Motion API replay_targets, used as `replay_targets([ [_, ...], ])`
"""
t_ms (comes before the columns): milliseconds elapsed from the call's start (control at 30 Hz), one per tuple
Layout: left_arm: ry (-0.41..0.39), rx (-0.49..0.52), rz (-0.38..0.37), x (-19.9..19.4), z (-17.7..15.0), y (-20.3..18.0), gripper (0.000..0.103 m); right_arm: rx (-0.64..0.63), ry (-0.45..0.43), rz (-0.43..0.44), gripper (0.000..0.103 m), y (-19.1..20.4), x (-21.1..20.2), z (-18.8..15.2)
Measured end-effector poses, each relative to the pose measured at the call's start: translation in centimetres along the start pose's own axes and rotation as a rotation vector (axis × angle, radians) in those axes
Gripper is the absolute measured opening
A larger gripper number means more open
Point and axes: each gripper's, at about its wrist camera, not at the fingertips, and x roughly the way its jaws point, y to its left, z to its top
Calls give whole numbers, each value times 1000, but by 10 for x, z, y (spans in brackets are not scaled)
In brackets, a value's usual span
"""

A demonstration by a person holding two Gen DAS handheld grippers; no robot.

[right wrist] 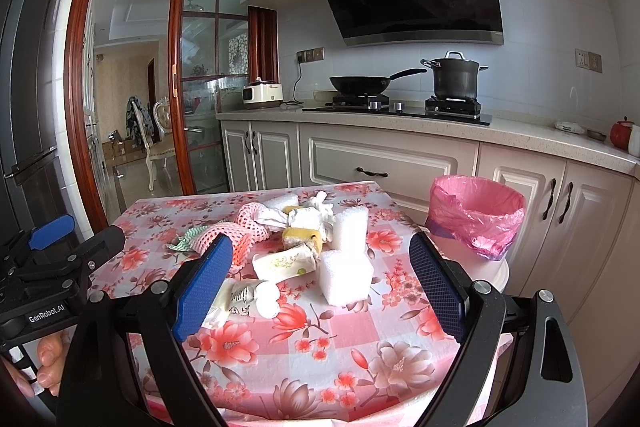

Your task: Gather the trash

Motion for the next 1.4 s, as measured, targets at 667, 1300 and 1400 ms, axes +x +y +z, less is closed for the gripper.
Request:
replay_targets([
  [667,132,-20,6,36,-15,10,99,44,145,13,85,-11,46,-21],
  [1300,512,-115,32,164,-61,38,98,77,396,-12,85,-45,187,-41],
  [1400,579,-86,12,178,-66,34,98,65,434,-1,85,-43,210,-44],
])
